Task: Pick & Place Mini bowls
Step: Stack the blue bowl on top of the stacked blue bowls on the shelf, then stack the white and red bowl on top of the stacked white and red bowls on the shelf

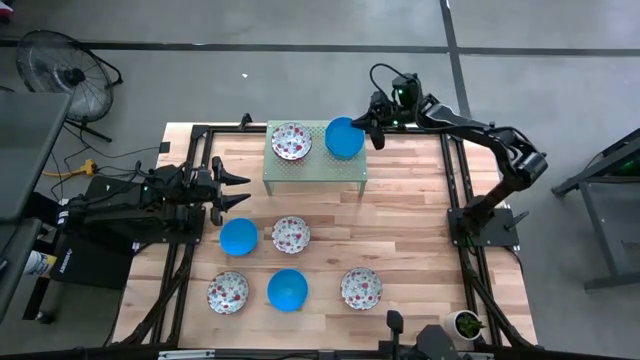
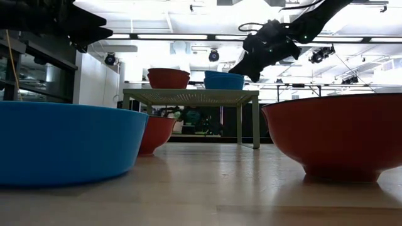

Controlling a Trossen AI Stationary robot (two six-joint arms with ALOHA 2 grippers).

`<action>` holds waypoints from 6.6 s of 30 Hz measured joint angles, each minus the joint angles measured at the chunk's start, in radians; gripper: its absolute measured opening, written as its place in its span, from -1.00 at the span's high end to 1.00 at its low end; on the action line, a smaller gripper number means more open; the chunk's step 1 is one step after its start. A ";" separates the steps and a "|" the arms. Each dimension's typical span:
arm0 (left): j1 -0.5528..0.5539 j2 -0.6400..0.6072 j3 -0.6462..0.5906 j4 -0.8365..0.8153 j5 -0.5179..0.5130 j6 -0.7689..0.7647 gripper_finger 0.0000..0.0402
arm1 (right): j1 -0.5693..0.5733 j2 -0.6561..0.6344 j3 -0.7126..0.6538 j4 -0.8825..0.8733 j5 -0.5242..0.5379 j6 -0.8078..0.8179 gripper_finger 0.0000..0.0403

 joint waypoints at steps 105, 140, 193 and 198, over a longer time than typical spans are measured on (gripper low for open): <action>0.000 0.000 0.000 -0.050 -0.019 0.000 0.03 | 0.263 -0.238 0.362 -0.643 0.247 -0.038 1.00; 0.000 0.000 0.000 -0.050 -0.008 0.000 0.03 | 0.597 -0.238 0.361 -1.061 0.567 0.299 0.50; 0.000 0.000 0.000 -0.088 0.080 0.000 0.03 | 1.370 0.109 0.359 -1.185 0.794 1.806 0.50; 0.000 0.000 0.000 -0.108 0.090 0.000 0.03 | 1.404 0.095 0.269 -1.044 0.804 1.871 0.48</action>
